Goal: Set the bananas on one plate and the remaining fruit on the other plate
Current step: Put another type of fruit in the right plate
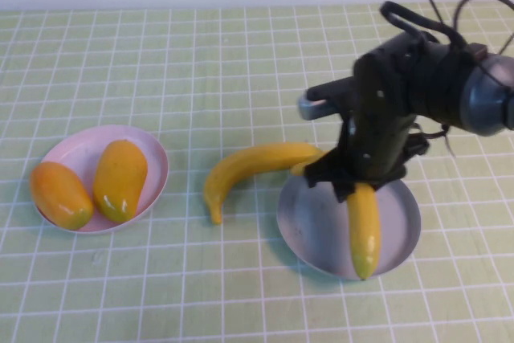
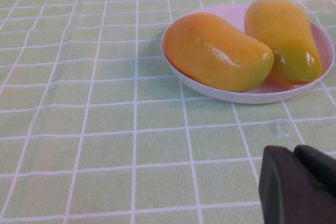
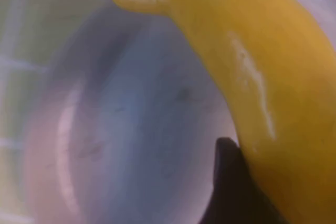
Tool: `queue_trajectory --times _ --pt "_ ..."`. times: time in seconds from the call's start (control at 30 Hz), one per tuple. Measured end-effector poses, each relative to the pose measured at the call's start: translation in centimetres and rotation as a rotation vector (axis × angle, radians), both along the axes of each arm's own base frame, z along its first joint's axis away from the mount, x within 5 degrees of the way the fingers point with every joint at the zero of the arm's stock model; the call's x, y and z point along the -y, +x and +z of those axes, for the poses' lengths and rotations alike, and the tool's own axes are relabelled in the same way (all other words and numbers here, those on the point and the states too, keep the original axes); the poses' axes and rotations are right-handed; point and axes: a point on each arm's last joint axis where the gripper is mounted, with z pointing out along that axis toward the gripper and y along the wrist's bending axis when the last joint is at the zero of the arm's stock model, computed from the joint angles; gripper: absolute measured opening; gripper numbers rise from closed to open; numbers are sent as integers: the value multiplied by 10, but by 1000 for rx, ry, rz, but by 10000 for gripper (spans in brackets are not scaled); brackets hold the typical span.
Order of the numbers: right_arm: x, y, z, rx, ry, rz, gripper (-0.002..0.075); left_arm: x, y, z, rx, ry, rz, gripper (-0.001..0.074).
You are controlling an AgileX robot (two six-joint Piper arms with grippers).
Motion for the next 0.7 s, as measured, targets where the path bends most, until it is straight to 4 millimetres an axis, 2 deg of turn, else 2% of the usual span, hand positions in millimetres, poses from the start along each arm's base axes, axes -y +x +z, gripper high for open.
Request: queue_trajectory --times 0.1,0.2,0.4,0.57,0.7 --pt "16 9 -5 3 1 -44 326 0 0 0 0 0 0 4" --pt "22 14 -5 17 10 -63 326 0 0 0 0 0 0 4" --pt "30 19 -11 1 0 -86 326 0 0 0 0 0 0 4" --pt "32 22 -28 -51 -33 -95 325 0 0 0 0 0 0 4" --pt "32 22 -30 -57 -37 -95 323 0 0 0 0 0 0 4"
